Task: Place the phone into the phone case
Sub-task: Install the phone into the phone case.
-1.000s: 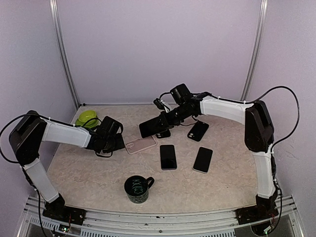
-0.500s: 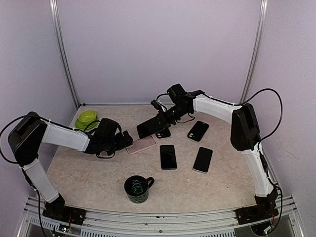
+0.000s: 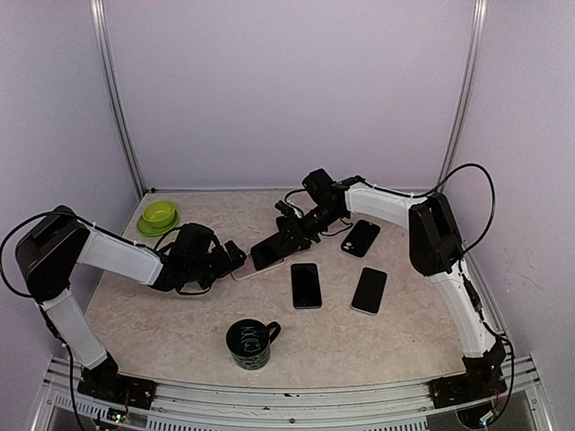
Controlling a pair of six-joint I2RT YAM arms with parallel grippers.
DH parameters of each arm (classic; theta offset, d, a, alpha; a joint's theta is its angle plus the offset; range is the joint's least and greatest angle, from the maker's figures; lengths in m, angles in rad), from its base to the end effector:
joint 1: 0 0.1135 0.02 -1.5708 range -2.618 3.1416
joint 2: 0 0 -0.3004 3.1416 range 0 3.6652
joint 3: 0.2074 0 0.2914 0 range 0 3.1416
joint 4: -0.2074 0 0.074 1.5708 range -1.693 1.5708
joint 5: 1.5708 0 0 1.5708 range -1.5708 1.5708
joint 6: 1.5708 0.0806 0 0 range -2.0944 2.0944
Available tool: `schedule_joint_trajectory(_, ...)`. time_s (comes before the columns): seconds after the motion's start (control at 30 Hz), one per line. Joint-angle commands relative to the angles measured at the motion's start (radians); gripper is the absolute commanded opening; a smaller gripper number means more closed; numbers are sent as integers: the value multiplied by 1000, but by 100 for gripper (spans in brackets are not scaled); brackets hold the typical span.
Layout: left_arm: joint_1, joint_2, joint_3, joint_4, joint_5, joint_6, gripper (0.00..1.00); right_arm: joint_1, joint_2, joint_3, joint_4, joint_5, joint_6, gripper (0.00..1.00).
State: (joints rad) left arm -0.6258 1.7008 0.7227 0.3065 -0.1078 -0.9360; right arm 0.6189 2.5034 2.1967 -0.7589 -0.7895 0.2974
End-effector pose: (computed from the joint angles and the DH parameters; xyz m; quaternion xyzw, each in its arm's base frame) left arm 0.3201 -0.2206 0.1125 -0.1621 0.8849 -0.2710 0.3424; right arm 0.4673 0.4031 0.1491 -0.2379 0.8669 0.4360 0.0422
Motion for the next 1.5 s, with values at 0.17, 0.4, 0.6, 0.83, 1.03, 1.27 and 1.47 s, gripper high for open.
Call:
schedule_joint_trajectory(0.17, -43, 69, 67, 16, -7, -26, 99, -16, 12, 19, -14, -62, 20, 0)
schedule_joint_trajectory(0.4, -49, 118, 107, -5, -17, -24, 99, -2, -7, -37, -7, -88, 50, 0)
schedule_joint_trajectory(0.6, -45, 122, 125, -18, -24, -14, 99, 40, -60, -97, 14, -63, 78, 0)
schedule_joint_trajectory(0.83, -38, 124, 136, -23, -32, -5, 99, 54, -41, -95, 57, -63, 166, 0)
schedule_joint_trajectory(1.03, -37, 134, 145, -28, -41, 1, 99, 49, 21, -38, 38, -86, 214, 0)
schedule_joint_trajectory(1.27, -41, 159, 154, -24, -41, -4, 99, 33, 56, -43, 59, -148, 246, 0)
schedule_joint_trajectory(1.47, -50, 173, 171, -34, -60, -1, 99, 30, 76, -42, 53, -169, 252, 0)
